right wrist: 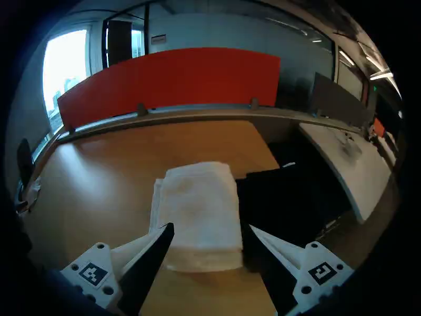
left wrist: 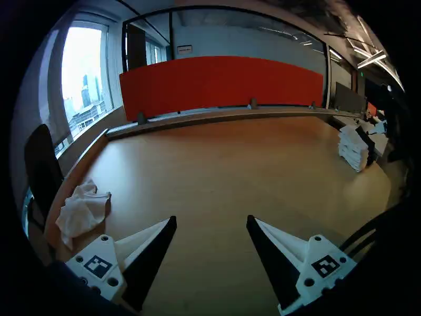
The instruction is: Fold towel
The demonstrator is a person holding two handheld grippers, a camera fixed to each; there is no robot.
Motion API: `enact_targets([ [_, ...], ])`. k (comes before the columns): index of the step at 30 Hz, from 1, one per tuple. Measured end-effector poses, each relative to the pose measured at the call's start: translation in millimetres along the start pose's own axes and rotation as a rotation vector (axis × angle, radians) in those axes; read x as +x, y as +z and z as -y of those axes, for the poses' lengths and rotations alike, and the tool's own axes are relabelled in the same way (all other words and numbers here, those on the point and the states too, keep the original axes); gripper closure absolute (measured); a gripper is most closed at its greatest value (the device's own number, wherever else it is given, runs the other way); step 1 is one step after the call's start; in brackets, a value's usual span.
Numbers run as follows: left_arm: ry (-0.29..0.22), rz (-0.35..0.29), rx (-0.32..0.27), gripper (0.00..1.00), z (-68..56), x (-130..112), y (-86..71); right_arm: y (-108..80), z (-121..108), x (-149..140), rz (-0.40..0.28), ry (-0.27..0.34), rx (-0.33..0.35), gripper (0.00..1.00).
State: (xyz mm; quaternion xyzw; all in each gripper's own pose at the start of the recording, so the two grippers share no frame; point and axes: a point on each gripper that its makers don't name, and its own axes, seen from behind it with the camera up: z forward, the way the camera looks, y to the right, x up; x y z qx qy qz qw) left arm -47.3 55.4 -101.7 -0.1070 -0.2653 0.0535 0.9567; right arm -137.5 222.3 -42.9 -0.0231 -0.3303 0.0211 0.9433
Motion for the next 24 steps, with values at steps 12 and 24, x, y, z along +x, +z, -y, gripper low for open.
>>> enact_targets([
  [12, -0.042, -0.03, 0.03, 0.01, 8.0, 13, 2.3, -11.4, 20, 35, -0.211, 0.026, -0.033, 0.0],
  [24, -0.061, -0.046, 0.043, 0.01, 10.9, 19, 3.2, -31.3, 20, 79, -0.432, 0.076, -0.082, 0.0],
])
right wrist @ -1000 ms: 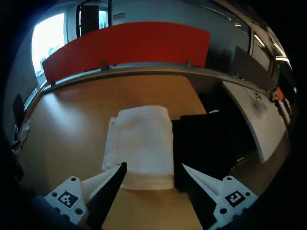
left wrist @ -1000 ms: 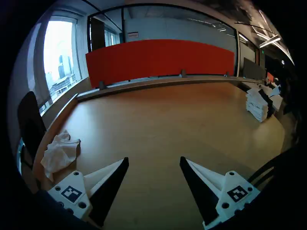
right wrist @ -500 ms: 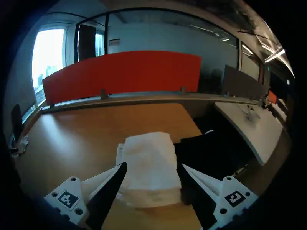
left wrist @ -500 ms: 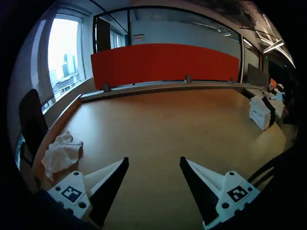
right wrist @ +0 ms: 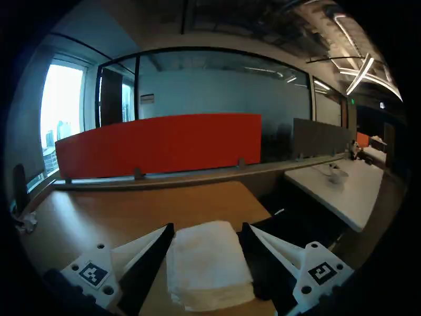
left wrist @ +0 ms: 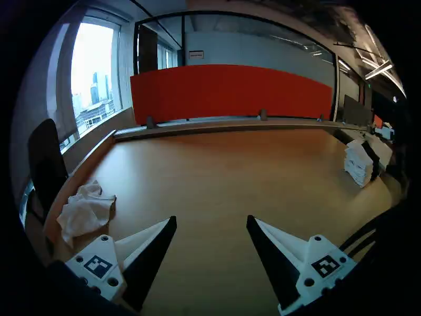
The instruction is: Fold towel
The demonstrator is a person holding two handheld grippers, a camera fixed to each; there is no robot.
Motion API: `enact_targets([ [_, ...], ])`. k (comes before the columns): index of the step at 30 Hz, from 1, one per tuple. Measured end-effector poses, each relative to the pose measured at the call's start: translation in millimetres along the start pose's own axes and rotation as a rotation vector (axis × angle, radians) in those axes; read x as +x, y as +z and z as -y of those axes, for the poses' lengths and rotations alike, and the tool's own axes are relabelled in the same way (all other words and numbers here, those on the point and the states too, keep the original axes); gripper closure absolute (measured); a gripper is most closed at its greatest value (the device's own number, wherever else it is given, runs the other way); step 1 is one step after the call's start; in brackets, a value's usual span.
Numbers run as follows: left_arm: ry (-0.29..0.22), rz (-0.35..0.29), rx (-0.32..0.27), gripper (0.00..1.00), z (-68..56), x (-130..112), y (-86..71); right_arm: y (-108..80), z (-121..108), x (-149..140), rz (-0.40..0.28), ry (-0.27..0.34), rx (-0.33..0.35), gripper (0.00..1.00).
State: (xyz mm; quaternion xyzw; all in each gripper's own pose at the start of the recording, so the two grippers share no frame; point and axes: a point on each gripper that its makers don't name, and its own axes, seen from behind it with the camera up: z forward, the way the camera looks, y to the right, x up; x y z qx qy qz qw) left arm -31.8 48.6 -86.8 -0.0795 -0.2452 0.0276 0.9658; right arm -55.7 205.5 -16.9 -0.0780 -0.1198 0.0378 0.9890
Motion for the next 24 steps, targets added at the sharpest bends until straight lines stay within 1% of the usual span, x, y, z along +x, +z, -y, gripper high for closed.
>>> enact_targets([
  [4, -0.006, -0.018, 0.011, 0.01, 4.2, 8, 2.2, -1.8, 5, 16, -0.05, 0.004, -0.001, 0.0],
  [9, -0.001, -0.055, 0.031, 0.01, 12.4, 24, 5.8, -2.9, 15, 33, -0.09, 0.014, 0.006, 0.0],
  [14, -0.015, -0.111, 0.052, 0.01, 22.8, 50, 7.4, -1.3, 31, 40, -0.095, 0.015, 0.031, 0.0],
  [19, -0.04, -0.168, 0.07, 0.01, 34.4, 77, 9.4, -1.5, 50, 47, -0.11, 0.0, 0.053, 0.0],
  [24, -0.045, -0.217, 0.077, 0.01, 41.2, 101, 11.8, -1.6, 73, 53, -0.119, -0.019, 0.078, 0.0],
])
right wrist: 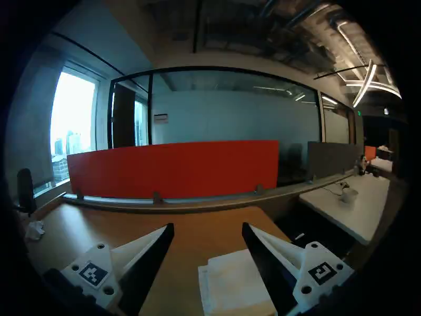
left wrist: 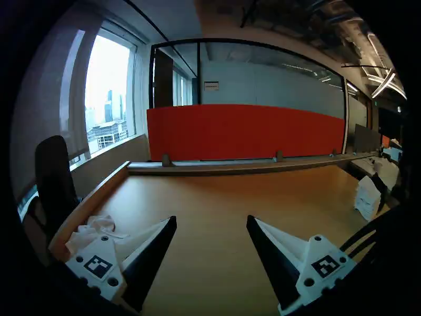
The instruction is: Fold towel
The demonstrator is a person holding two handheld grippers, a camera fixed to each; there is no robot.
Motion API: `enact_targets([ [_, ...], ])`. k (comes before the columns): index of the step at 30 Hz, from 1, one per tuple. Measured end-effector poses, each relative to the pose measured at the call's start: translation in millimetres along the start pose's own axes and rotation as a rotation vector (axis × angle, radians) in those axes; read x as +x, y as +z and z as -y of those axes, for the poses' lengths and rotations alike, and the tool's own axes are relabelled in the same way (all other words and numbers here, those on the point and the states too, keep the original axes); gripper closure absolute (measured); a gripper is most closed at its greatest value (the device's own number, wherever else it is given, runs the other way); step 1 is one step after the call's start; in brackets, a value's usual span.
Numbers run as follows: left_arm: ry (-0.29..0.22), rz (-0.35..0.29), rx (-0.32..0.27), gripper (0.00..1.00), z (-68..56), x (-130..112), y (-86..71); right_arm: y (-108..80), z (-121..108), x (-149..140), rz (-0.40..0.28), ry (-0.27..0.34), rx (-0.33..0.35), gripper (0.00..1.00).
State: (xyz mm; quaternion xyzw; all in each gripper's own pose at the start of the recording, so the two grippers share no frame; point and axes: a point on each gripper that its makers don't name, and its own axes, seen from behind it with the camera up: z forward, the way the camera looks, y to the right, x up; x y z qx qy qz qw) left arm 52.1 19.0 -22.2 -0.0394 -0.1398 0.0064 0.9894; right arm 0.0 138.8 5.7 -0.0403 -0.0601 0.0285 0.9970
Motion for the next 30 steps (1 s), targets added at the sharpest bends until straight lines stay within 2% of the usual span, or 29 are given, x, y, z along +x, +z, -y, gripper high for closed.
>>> enact_targets([
  [6, -0.008, -0.042, 0.0, 0.01, 1.5, 21, 6.5, 2.3, 33, 9, -0.017, -0.018, 0.036, 0.0],
  [14, -0.027, -0.09, 0.007, 0.01, 7.3, 42, 12.9, 4.2, 75, 16, -0.031, -0.003, 0.073, 0.0],
  [20, -0.033, -0.11, 0.008, 0.01, 10.1, 49, 14.3, 6.5, 108, 15, -0.036, 0.01, 0.11, 0.0],
  [27, -0.053, -0.13, 0.004, 0.01, 11.0, 56, 15.5, 7.0, 138, 21, -0.054, 0.039, 0.134, 0.0],
  [30, -0.055, -0.135, -0.003, 0.01, 9.9, 57, 17.6, 7.6, 149, 19, -0.042, 0.043, 0.147, 0.0],
])
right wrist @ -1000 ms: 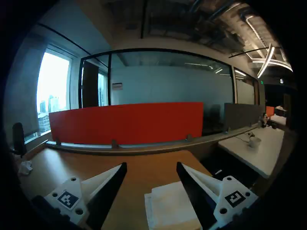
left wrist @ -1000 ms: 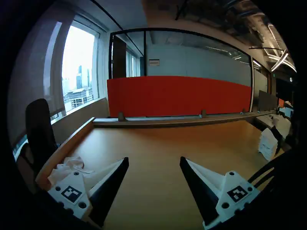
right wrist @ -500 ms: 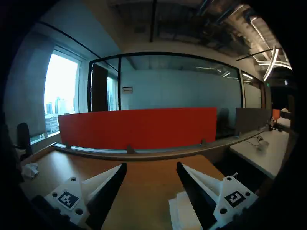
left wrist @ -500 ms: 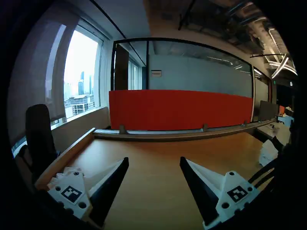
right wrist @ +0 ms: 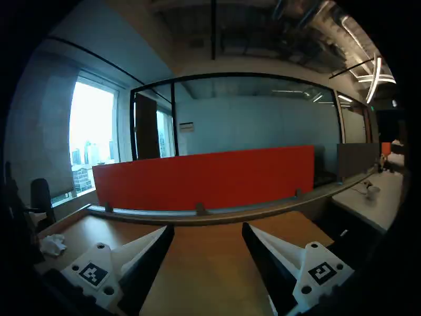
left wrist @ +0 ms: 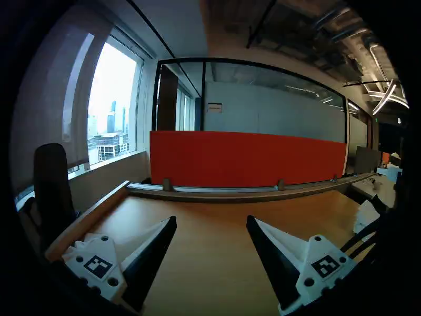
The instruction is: Fold towel
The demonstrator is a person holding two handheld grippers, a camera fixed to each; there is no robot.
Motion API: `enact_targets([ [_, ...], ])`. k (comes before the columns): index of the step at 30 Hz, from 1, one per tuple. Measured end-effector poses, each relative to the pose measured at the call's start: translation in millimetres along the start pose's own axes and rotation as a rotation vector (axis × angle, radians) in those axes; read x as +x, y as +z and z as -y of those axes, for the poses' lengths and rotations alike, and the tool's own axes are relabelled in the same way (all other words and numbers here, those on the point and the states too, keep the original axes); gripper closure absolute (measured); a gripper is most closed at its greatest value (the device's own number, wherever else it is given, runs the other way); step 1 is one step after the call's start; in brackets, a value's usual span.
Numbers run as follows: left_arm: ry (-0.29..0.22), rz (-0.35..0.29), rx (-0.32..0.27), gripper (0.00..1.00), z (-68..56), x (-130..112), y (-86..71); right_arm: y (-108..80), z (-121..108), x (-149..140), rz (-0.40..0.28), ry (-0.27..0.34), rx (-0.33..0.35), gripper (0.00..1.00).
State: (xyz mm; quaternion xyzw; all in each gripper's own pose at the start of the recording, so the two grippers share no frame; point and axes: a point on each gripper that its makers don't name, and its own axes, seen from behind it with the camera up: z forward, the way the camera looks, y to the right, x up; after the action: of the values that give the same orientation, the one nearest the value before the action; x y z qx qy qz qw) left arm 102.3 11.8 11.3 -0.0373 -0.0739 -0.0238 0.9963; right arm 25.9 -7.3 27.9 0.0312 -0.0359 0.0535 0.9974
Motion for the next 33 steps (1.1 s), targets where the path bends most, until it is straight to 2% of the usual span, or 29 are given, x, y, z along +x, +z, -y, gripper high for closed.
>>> enact_targets([
  [9, -0.01, -0.009, 0.001, 0.01, 2.5, -3, 1.4, 1.7, 17, 2, 0.008, 0.005, 0.019, 0.0],
  [17, 0.0, -0.019, 0.012, 0.01, 4.8, -12, 0.5, -1.0, 21, 3, 0.011, 0.016, 0.011, 0.0],
  [24, 0.032, -0.026, 0.0, 0.01, -0.4, -24, -1.3, -7.1, 25, 1, 0.015, 0.028, 0.0, 0.0],
  [33, 0.018, -0.06, 0.014, 0.01, -4.7, -46, -3.1, -12.3, 26, 5, 0.012, 0.027, -0.001, 0.0],
])
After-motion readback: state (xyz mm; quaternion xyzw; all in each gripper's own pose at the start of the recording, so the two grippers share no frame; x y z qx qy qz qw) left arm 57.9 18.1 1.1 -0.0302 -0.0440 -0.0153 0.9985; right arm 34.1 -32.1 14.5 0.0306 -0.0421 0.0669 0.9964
